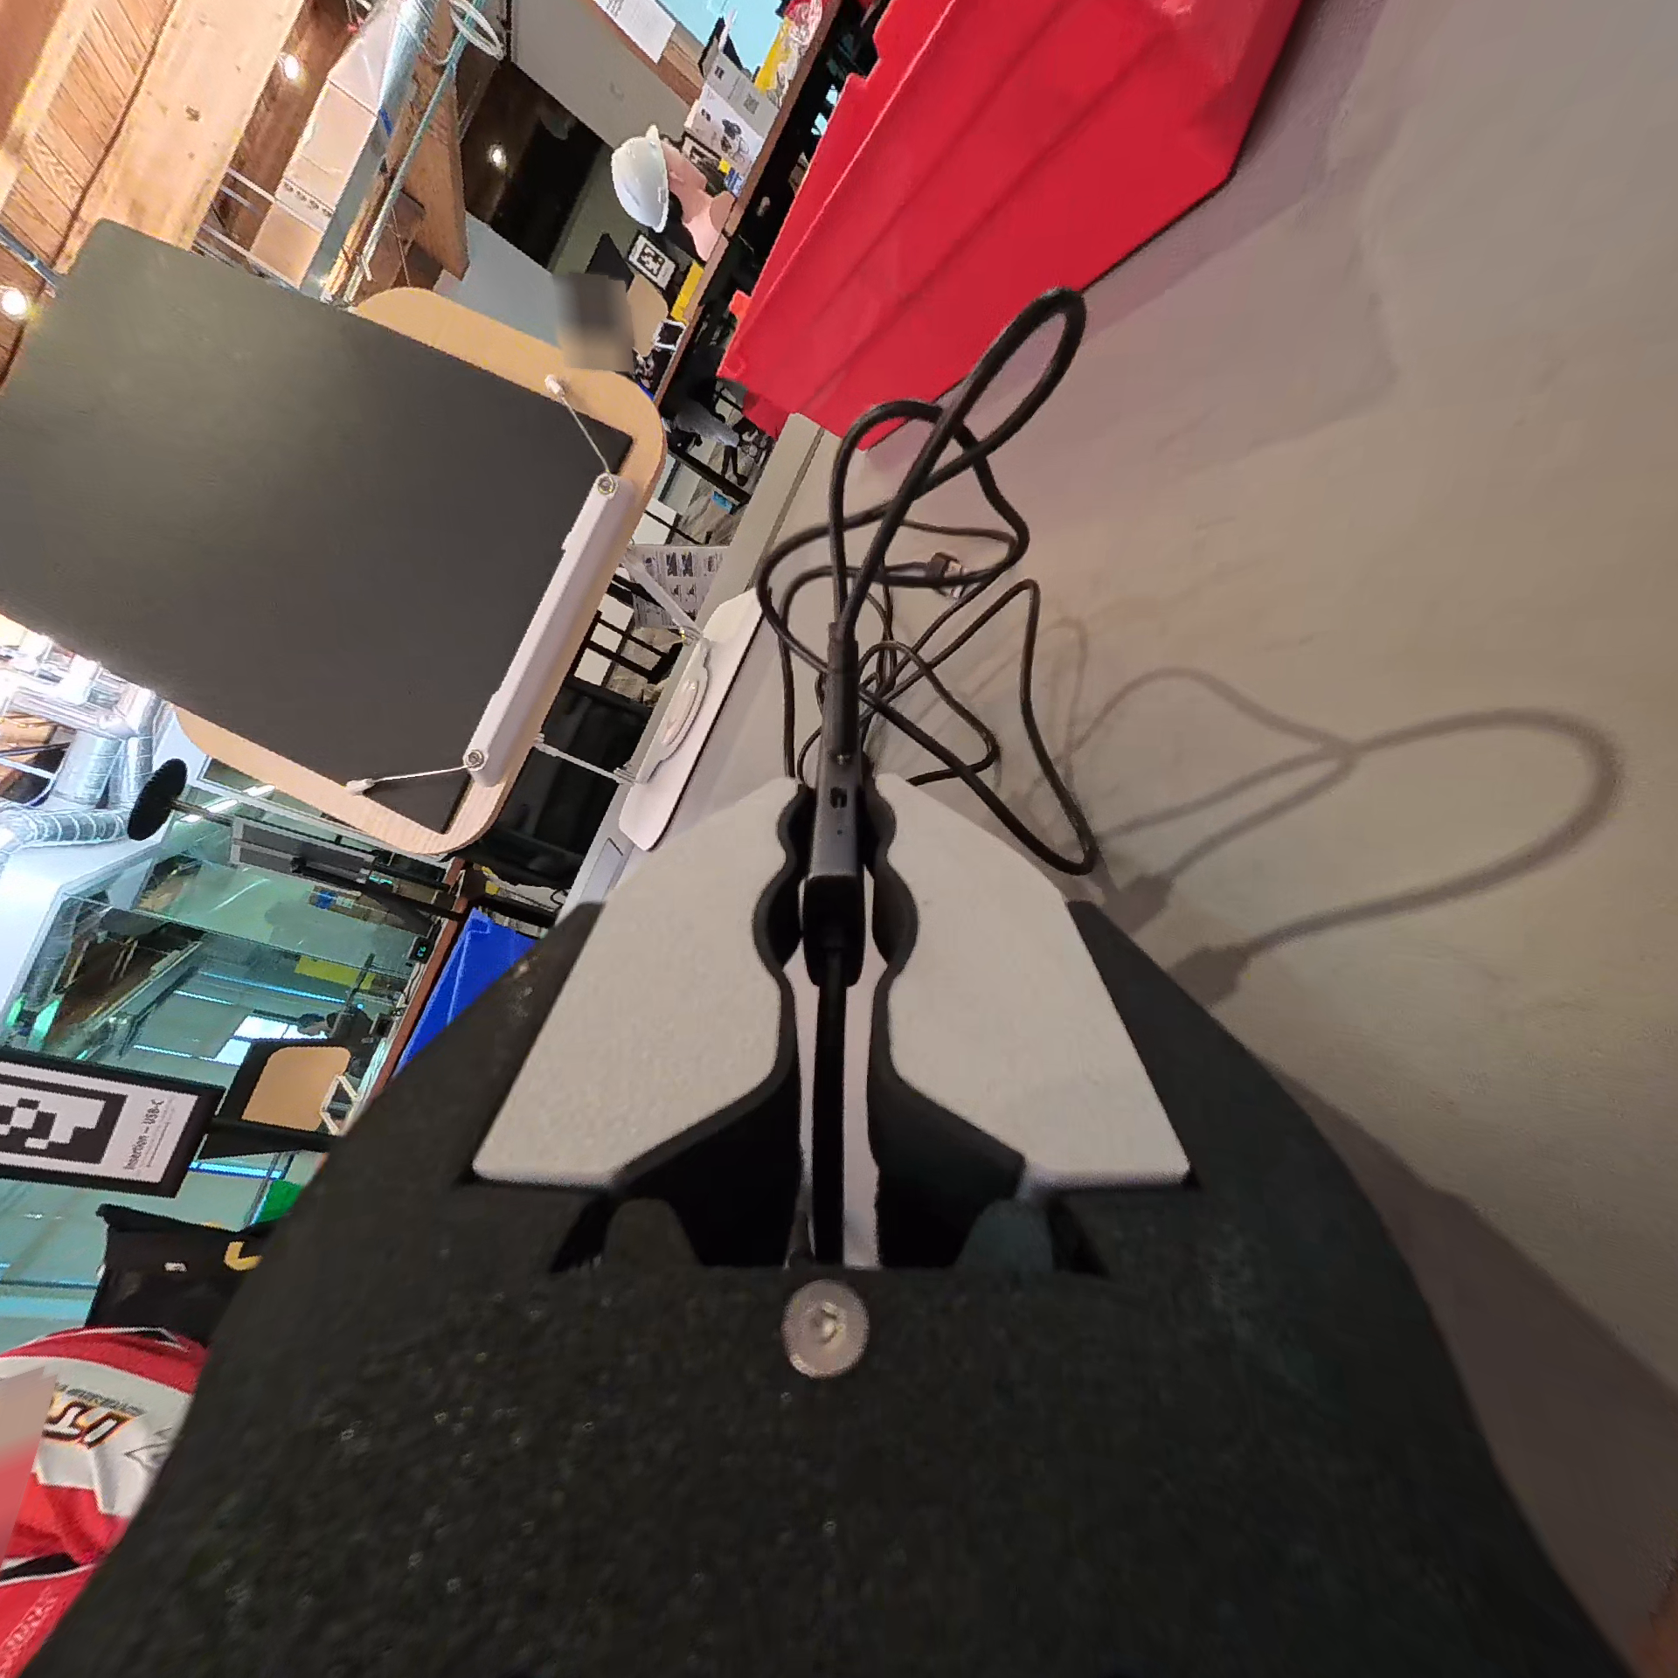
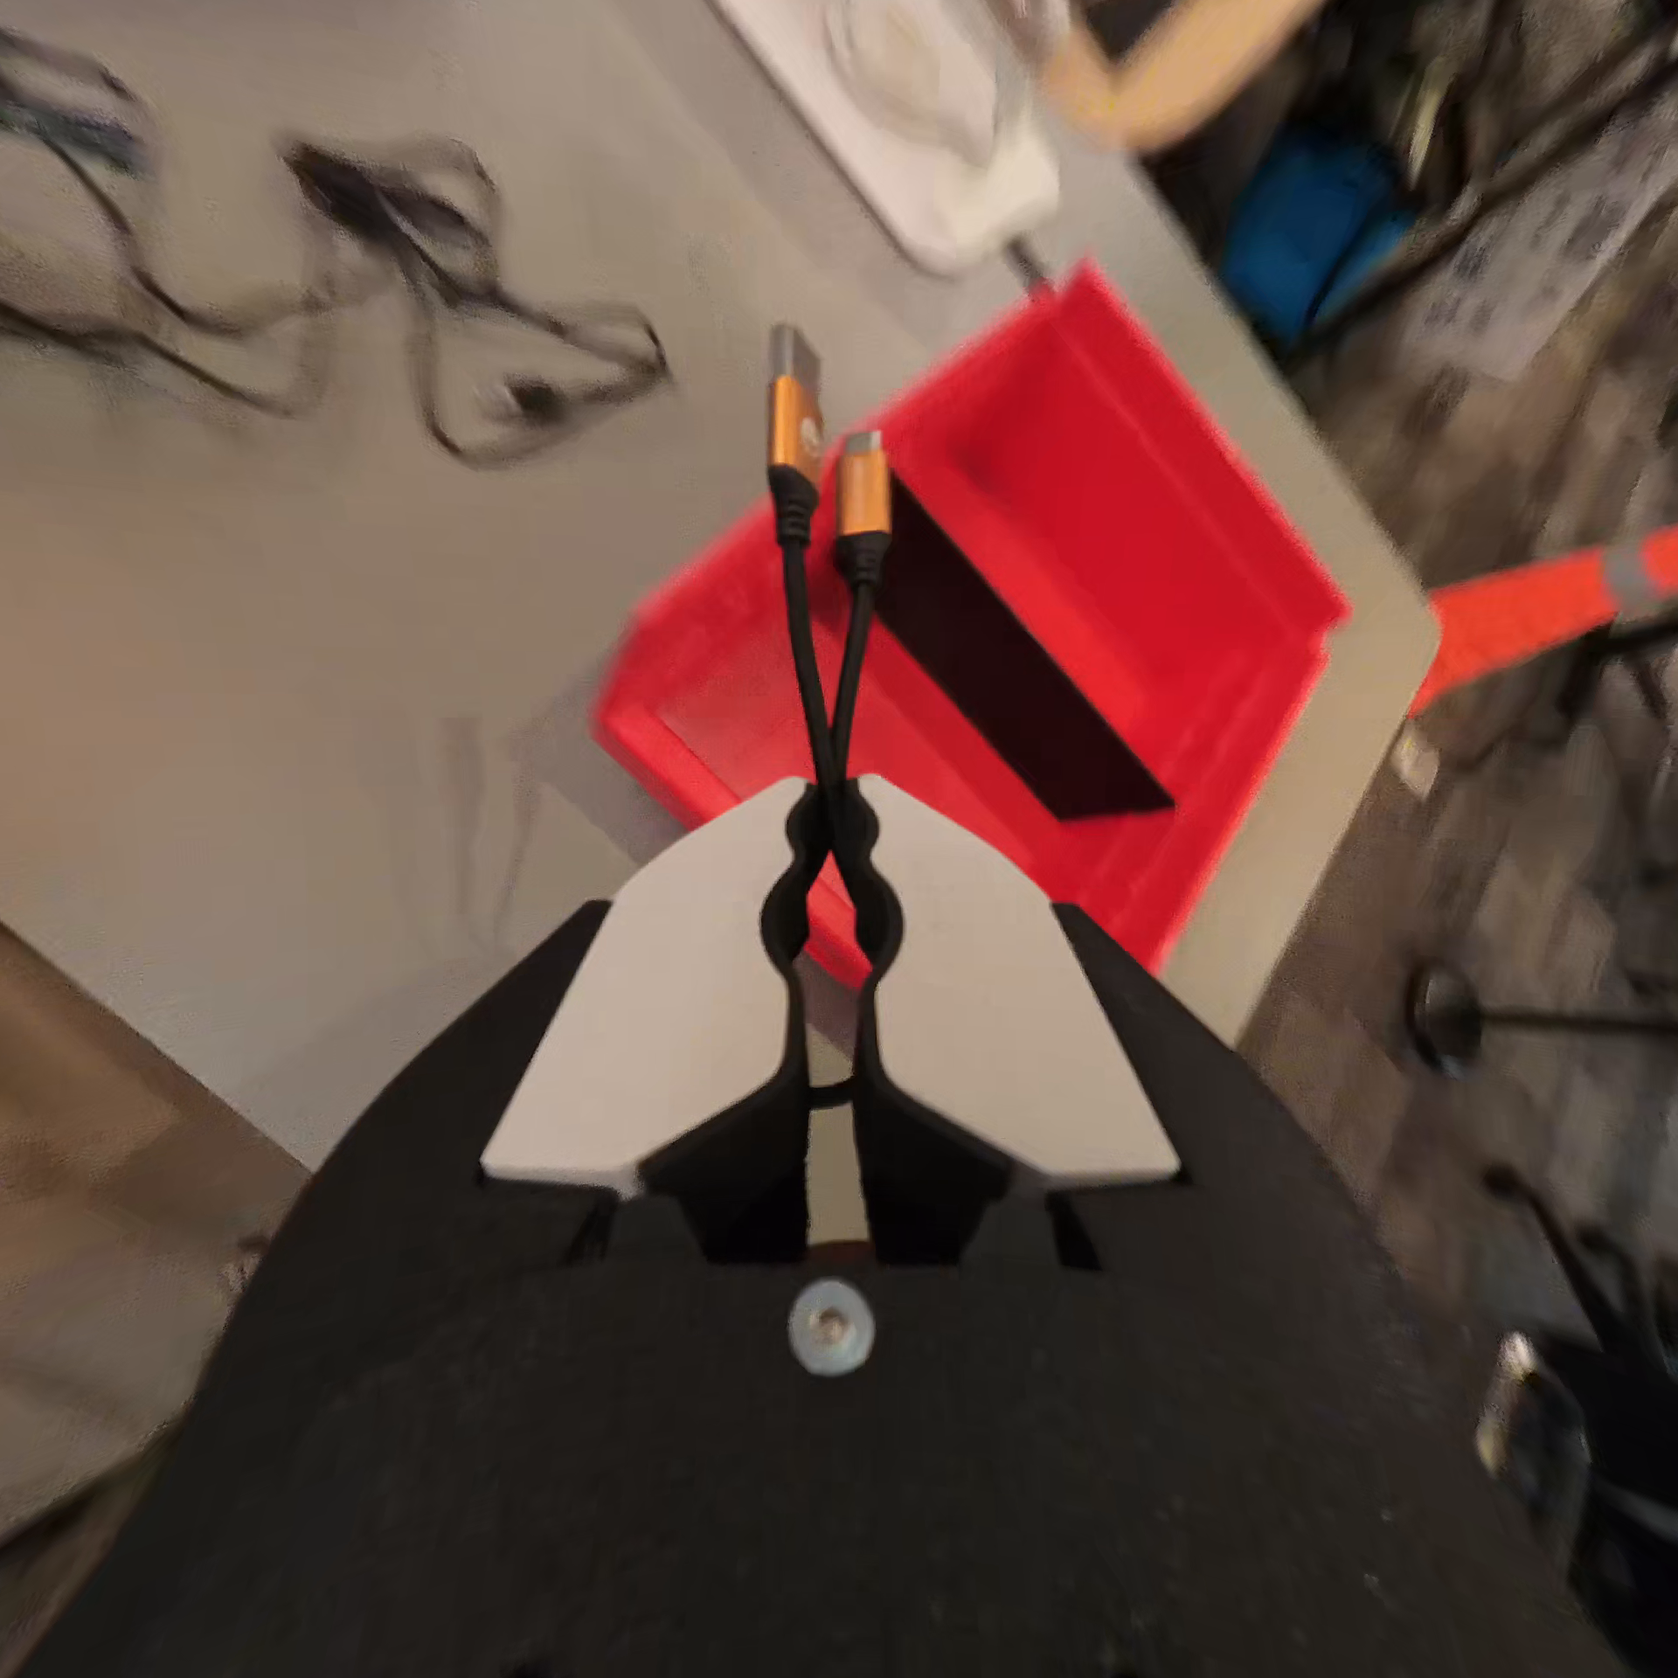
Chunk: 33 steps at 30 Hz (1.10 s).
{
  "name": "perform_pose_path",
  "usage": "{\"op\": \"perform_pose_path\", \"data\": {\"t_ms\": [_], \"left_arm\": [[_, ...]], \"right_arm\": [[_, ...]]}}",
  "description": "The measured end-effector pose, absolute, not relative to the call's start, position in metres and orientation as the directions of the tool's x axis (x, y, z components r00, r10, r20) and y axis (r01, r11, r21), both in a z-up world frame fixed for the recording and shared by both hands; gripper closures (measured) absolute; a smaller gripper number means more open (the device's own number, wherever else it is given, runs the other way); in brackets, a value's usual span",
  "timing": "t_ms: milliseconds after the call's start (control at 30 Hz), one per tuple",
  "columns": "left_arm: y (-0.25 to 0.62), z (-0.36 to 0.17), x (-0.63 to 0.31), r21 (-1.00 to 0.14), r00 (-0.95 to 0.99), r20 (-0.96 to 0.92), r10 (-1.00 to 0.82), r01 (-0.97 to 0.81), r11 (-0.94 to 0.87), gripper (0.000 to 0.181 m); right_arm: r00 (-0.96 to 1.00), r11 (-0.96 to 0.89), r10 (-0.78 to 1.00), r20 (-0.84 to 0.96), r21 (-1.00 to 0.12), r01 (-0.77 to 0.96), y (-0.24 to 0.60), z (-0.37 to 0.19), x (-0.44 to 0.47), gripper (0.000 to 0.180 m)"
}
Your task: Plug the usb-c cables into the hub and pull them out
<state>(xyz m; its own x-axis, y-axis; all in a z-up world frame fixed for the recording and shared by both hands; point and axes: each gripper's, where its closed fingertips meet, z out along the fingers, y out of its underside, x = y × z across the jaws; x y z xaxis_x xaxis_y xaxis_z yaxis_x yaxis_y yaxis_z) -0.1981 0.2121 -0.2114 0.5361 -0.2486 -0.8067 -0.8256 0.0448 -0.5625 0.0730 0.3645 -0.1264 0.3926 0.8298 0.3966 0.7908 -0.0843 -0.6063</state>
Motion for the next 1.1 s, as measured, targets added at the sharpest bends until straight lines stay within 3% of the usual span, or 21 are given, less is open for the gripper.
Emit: {"op": "perform_pose_path", "data": {"t_ms": [133, 367, 467, 567, 667, 767, 1100], "left_arm": [[0.213, -0.211, -0.197, -0.565, 0.537, -0.806, -0.248, -0.824, 0.051, 0.172], [0.210, -0.211, -0.195, -0.544, 0.515, -0.822, -0.243, -0.837, 0.064, 0.171], [0.212, -0.216, -0.199, -0.539, 0.513, -0.823, -0.244, -0.841, 0.049, 0.171], [0.216, -0.216, -0.201, -0.543, 0.518, -0.822, -0.235, -0.839, 0.049, 0.171], [0.217, -0.218, -0.199, -0.549, 0.524, -0.818, -0.239, -0.834, 0.052, 0.172], [0.216, -0.218, -0.192, -0.535, 0.505, -0.827, -0.248, -0.842, 0.070, 0.171], [0.206, -0.200, -0.169, -0.328, 0.313, -0.942, -0.118, -0.934, 0.140, 0.172]], "right_arm": [[0.341, -0.202, 0.876, 0.342, -0.382, 0.902, 0.418, -0.185, 0.094, 0.176], [0.329, -0.280, 0.873, 0.359, -0.182, 0.942, 0.462, -0.251, 0.098, 0.168], [0.457, -0.369, 0.810, 0.367, -0.287, 0.884, 0.456, -0.232, 0.093, 0.146], [0.548, -0.302, 0.790, 0.274, -0.605, 0.737, 0.407, -0.181, 0.035, 0.145], [0.325, -0.176, 0.946, -0.010, -0.856, 0.486, 0.291, -0.151, -0.063, 0.145], [0.127, -0.190, 0.980, -0.152, -0.900, 0.391, 0.207, -0.163, -0.125, 0.144], [0.237, -0.132, 0.971, -0.012, -0.857, 0.498, 0.197, -0.206, -0.157, 0.156]]}}
